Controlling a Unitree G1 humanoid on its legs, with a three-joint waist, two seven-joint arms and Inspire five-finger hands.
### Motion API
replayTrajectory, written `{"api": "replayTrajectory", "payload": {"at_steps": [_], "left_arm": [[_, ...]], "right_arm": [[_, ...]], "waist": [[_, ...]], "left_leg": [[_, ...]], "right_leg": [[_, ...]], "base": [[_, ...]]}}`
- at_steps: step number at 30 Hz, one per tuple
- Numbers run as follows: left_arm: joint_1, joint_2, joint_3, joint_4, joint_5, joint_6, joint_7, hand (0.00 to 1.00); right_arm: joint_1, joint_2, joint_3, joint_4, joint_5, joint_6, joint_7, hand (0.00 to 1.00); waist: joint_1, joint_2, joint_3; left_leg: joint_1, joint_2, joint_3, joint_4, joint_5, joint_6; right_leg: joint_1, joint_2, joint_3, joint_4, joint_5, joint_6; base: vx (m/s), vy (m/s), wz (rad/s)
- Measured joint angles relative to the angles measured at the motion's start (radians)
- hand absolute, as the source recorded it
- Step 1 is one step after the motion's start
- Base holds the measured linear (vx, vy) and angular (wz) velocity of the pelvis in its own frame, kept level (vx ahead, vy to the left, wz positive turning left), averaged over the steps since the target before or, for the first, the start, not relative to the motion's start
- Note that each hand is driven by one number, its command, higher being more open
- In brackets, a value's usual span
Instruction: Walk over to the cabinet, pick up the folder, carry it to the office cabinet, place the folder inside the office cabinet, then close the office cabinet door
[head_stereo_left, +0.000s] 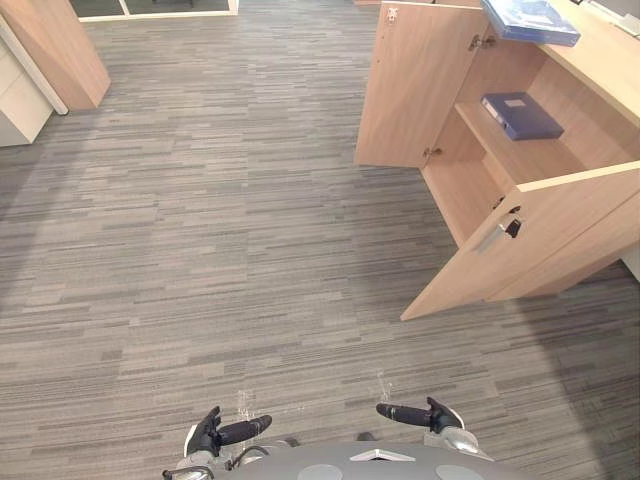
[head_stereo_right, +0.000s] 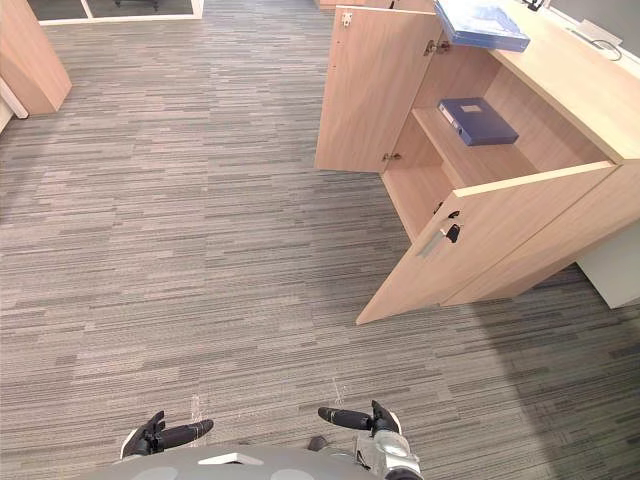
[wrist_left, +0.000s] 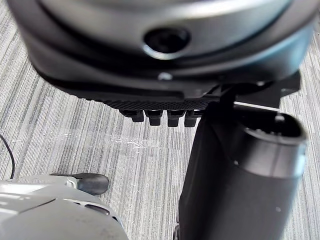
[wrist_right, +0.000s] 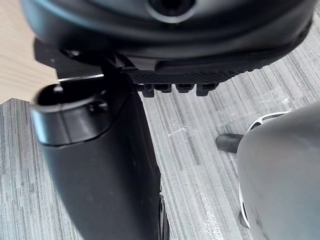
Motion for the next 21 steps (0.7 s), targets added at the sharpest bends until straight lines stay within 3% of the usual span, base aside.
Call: {"api": "replayTrajectory", "payload": {"at_steps": [21], "left_arm": [[-0.007,0.006,0.009,0.019,0.042,0.015,-0.003,1.00]], "right_arm": [[-0.003,-0.004,0.042,0.000,-0.001,0.000,0.006,1.00]], "waist": [[-0.003,-0.006,0.000]], "left_leg": [[0.001,-0.004,-0.003,0.000,0.000,0.001]], "right_leg": [[0.001,-0.004,-0.002,-0.001,0.010,0.000]], "base": [[-0.02,-0.006,0.00]]}}
